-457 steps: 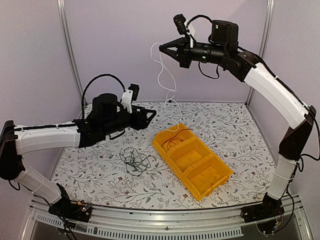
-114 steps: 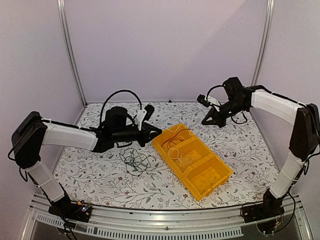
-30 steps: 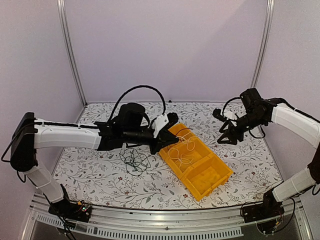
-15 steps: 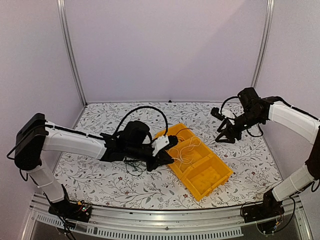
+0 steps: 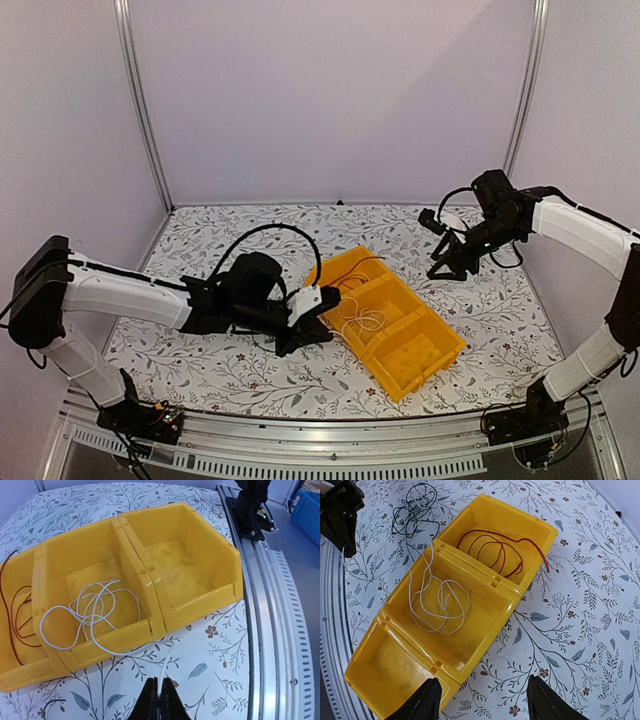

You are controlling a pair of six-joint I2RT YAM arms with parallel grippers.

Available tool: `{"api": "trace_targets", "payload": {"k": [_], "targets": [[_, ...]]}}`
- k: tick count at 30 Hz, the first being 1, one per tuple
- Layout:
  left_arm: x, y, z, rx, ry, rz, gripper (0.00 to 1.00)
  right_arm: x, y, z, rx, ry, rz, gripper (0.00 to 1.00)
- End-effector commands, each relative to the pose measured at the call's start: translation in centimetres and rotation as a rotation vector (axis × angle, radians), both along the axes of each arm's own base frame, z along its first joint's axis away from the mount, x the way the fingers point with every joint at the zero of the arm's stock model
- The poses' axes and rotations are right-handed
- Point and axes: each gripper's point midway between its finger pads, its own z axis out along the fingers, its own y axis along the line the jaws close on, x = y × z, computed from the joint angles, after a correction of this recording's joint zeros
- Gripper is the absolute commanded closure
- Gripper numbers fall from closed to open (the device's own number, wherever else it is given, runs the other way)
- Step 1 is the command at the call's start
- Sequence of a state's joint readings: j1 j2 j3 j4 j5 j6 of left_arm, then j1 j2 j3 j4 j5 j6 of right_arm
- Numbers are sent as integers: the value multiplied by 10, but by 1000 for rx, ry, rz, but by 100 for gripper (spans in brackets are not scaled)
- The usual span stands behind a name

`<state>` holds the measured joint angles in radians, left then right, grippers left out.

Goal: Untangle the cables

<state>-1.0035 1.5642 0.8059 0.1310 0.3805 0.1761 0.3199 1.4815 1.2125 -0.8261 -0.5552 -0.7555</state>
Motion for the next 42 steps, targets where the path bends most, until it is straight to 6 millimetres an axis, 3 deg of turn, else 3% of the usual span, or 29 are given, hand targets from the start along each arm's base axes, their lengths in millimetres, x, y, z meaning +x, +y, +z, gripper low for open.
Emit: {"api": "trace_targets", "payload": {"k": [1, 4, 5, 7, 10, 12, 19, 22, 28, 34, 38, 42], "targets": [[7, -7, 19, -47, -49, 38, 100, 10, 5, 6, 23, 8, -5, 37], [28, -34, 15, -22, -12, 81, 100, 13, 6, 6, 19, 9, -5, 37], [36, -42, -2, 30, 30, 105, 100, 14, 6, 6, 16, 6, -6, 37], [53, -60, -13, 92, 91, 179, 100, 12, 4, 4, 10, 11, -9, 37], [61, -71, -45, 183, 146, 265, 100, 6, 3, -2, 6, 23, -4, 37], [66, -75, -56, 216, 136, 319, 100, 4, 2, -4, 7, 28, -5, 38], [74, -81, -67, 259, 131, 396, 99, 4, 2, -4, 12, 22, -8, 38], [74, -78, -59, 250, 107, 396, 84, 7, 3, -3, 14, 20, -10, 38], [71, -59, -11, 139, 0, 389, 66, 11, 4, 1, 13, 10, -4, 38], [51, -25, 21, 113, 7, 378, 59, 18, 7, 10, 23, -16, -5, 38], [57, 25, 36, 62, 44, 575, 58, 27, 11, 20, 36, -43, -7, 38], [80, 89, 20, 95, 165, 875, 60, 37, 17, 30, 25, -96, -5, 40]]}}
